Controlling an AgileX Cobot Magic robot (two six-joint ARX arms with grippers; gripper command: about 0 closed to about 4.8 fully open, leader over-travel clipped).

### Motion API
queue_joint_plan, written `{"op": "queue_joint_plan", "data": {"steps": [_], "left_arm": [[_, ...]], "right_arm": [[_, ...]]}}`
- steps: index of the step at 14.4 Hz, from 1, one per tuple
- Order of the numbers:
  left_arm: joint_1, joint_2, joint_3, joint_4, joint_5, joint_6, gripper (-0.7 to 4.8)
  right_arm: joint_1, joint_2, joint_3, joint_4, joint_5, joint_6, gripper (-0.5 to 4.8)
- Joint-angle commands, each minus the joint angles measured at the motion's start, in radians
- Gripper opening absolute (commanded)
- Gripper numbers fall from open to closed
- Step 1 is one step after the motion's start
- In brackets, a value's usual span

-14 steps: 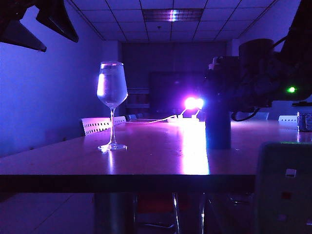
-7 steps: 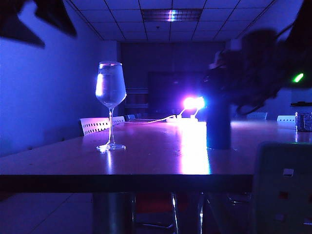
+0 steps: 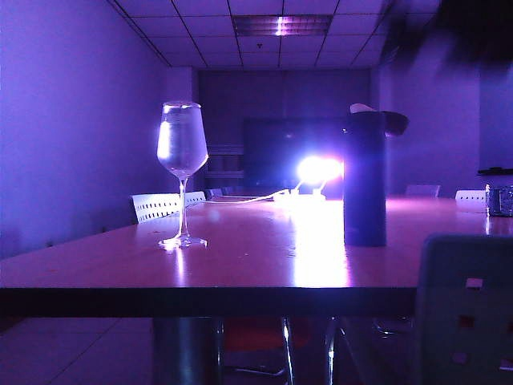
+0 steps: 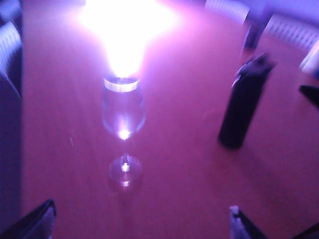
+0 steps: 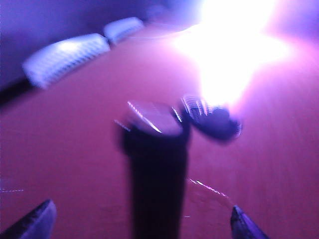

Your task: Pick up the black thermos cup, pour some water from it into the stemmed glass, and then put the thermos cup back on the table.

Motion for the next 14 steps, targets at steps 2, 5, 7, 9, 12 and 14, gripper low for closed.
{"op": "queue_joint_plan", "data": {"steps": [2,5,7,9,12,14], "left_arm": [[0.000,-0.298,0.005,-0.214,0.001,-0.001,4.03],[0.000,-0.508,0.005,-0.427,0.003,-0.027,2.41],[0.000,-0.548,0.014,-0.560,0.009,-0.054,2.32],[0.000,-0.554,-0.032,-0.575,0.009,-0.078,2.32],[-0.001,-0.551,-0.228,-0.304,0.028,-0.187,2.33],[-0.002,-0.550,-0.433,-0.002,0.056,-0.276,2.32]], "right_arm": [[0.001,-0.512,0.004,-0.418,-0.013,0.004,4.79],[0.002,-0.887,0.004,-0.677,-0.013,0.004,4.79],[0.002,-1.126,0.003,-0.904,-0.012,0.005,4.79],[0.004,-1.192,0.001,-1.071,-0.020,0.063,4.79],[0.004,-1.177,-0.142,-0.971,-0.107,0.190,4.79],[0.005,-1.176,-0.335,-0.753,-0.124,0.249,4.79]]}}
